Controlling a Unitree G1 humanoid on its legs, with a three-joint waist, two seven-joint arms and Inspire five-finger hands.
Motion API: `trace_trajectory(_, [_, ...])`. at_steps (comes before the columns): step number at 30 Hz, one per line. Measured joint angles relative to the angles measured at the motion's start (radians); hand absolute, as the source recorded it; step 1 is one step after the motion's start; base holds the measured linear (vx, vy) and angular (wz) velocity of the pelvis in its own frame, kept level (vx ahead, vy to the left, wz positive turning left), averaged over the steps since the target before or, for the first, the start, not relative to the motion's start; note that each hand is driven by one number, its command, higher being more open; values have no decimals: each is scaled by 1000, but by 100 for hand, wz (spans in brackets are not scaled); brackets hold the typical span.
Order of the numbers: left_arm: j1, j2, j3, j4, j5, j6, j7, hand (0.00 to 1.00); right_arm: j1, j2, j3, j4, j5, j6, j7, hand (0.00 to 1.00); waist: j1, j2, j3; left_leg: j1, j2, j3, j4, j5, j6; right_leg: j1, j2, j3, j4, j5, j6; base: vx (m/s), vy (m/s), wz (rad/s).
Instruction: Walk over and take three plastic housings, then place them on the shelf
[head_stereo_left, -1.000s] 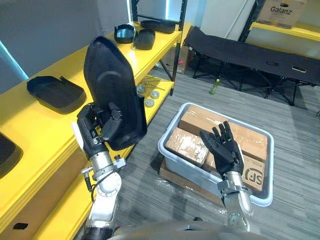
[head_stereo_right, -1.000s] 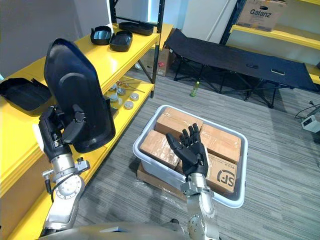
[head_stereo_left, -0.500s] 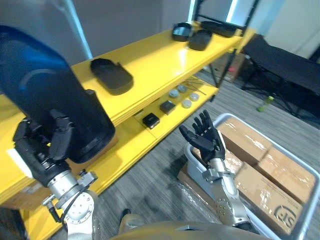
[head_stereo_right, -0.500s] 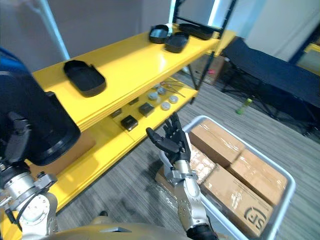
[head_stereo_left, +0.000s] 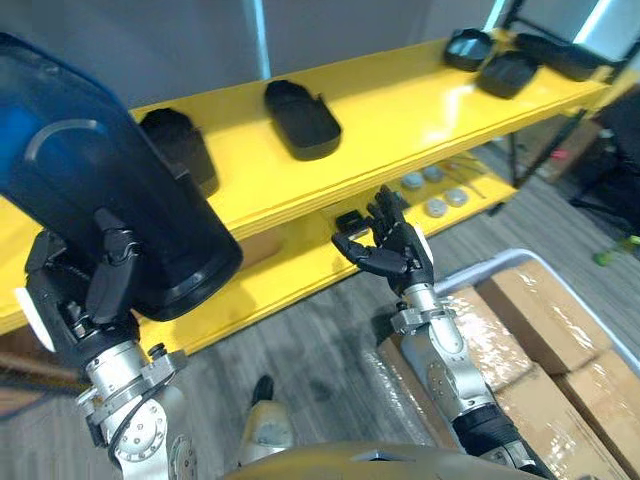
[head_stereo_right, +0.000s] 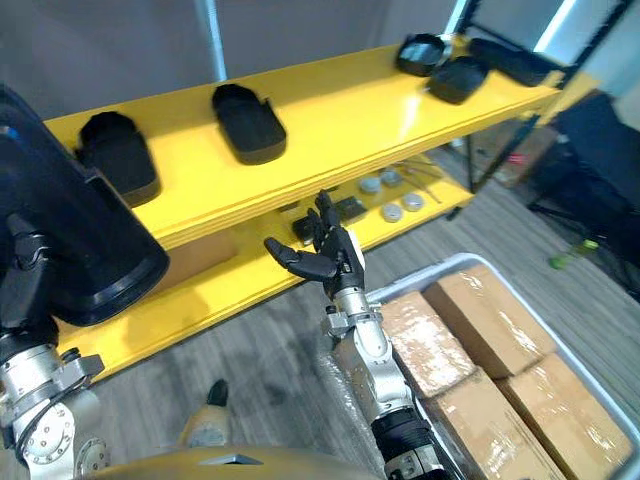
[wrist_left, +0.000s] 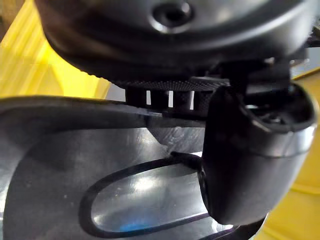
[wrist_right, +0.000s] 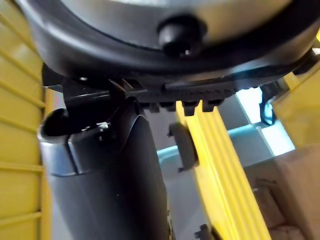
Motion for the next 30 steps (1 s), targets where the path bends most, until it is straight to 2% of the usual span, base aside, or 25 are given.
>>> trace_trajectory(1, [-9, 19, -14, 14, -10, -2, -28, 0, 29, 0, -12, -26, -28, -1, -15, 100, -10, -1, 0, -7, -21, -19, -2, 11, 10, -19, 0, 76, 59, -63, -15, -113, -28, 131])
trace_trajectory(2, [-27, 49, -36, 43, -28, -16, -73, 0, 68, -2, -25, -64, -26, -3, -35, 100, -18, -5, 0, -9, -47, -42, -13, 25, 12, -49, 0, 165, 125, -129, -49, -105, -59, 136])
trace_trajectory(3, [-34, 75, -49, 57, -35, -29, -98, 0, 88, 3, -33, -93, -22, -6, -42, 100, -26, -15, -2, -9, -69, -66, -39, 45, 14, -66, -5, 246, 165, -162, -69, -75, -63, 105])
trace_trajectory(4, [-40, 85, -56, 63, -42, -37, -110, 0, 98, 4, -40, -108, -23, -12, -40, 100, -32, -18, -1, -10, -76, -71, -57, 60, 15, -71, -8, 263, 177, -169, -65, -13, -61, 86])
trace_trajectory(6, [-57, 105, -70, 69, -98, -45, -206, 0, 128, 5, -83, -136, -34, -31, -22, 100, -48, -26, 3, -15, -86, -49, -95, 105, 26, -69, -10, 261, 185, -172, -56, -13, -34, 62])
trace_trajectory(8, [-60, 112, -72, 69, -137, -46, -262, 0, 132, 0, -114, -136, -71, -35, 8, 100, -47, -31, 2, -14, -85, -30, -95, 109, 28, -71, -10, 266, 178, -171, -52, -49, -14, 1])
trace_trajectory(11, [-67, 114, -90, 66, -160, -46, -280, 0, 133, -24, -144, -147, -104, -46, 48, 100, -56, -28, 4, -13, -78, -8, -94, 113, 33, -75, -7, 284, 156, -158, -25, -88, 3, -22])
trace_trajectory(15, [-72, 113, -134, 66, -164, -45, -295, 0, 143, -37, -165, -199, -86, -64, 57, 100, -66, -18, 12, -57, -69, 14, -59, 97, 49, -124, -7, 304, 187, -167, -19, -129, 27, -8])
trace_trajectory(17, [-72, 112, -140, 65, -163, -45, -291, 0, 142, -38, -157, -209, -86, -86, 52, 100, -65, -17, 26, -62, -69, 35, -39, 84, 46, -124, -15, 305, 193, -167, -20, -78, 48, 2])
trace_trajectory(19, [-73, 111, -138, 60, -157, -45, -273, 0, 135, -19, -140, -219, -82, -100, 40, 100, -55, -25, 56, -78, -71, 74, 53, 39, 51, -104, -35, 306, 199, -171, -22, -23, 61, -8])
trace_trajectory(23, [-80, 111, -98, 12, -112, -46, -238, 0, 88, 13, -93, -220, 41, -104, 58, 100, -39, -37, 81, -171, -83, 86, 362, -142, 74, -66, -68, 315, 227, -196, 3, 38, 132, -8])
trace_trajectory(24, [-87, 112, -78, 2, -86, -46, -230, 0, 74, 24, -93, -219, 62, -104, 60, 100, -26, -40, 83, -177, -96, 98, 425, -193, 86, -46, -88, 319, 234, -208, -4, 85, 196, -9])
trace_trajectory(25, [-87, 112, -66, -6, -77, -46, -227, 0, 65, 29, -94, -219, 62, -104, 59, 100, -23, -42, 83, -178, -106, 102, 452, -219, 90, -33, -98, 319, 232, -211, -12, 121, 226, 3])
trace_trajectory(26, [-93, 113, -40, -19, -64, -46, -228, 0, 50, 32, -94, -219, 62, -112, 58, 100, -24, -46, 79, -181, -129, 107, 478, -252, 99, -14, -115, 321, 241, -199, -42, 160, 236, 23])
trace_trajectory(27, [-113, 112, -19, -19, -61, -46, -233, 0, 39, 26, -95, -218, 63, -123, 58, 100, -24, -30, 76, -182, -136, 97, 483, -264, 109, -45, -125, 327, 302, -134, -77, 186, 309, 29])
trace_trajectory(28, [-119, 113, -6, -20, -62, -46, -237, 0, 35, 26, -94, -218, 63, -124, 60, 100, -24, -24, 72, -179, -138, 93, 471, -263, 115, -72, -130, 335, 343, -95, -94, 186, 329, 27])
trace_trajectory(29, [-134, 120, 28, -23, -64, -47, -249, 0, 25, 30, -94, -218, 60, -124, 59, 100, -25, -21, 69, -157, -140, 90, 430, -257, 127, -115, -139, 352, 409, -9, -132, 152, 288, 13])
trace_trajectory(30, [-142, 129, 43, -23, -65, -48, -253, 0, 17, 32, -94, -218, 58, -124, 59, 100, -22, -24, 68, -141, -143, 90, 403, -253, 133, -136, -143, 365, 440, 41, -144, 238, 260, 19])
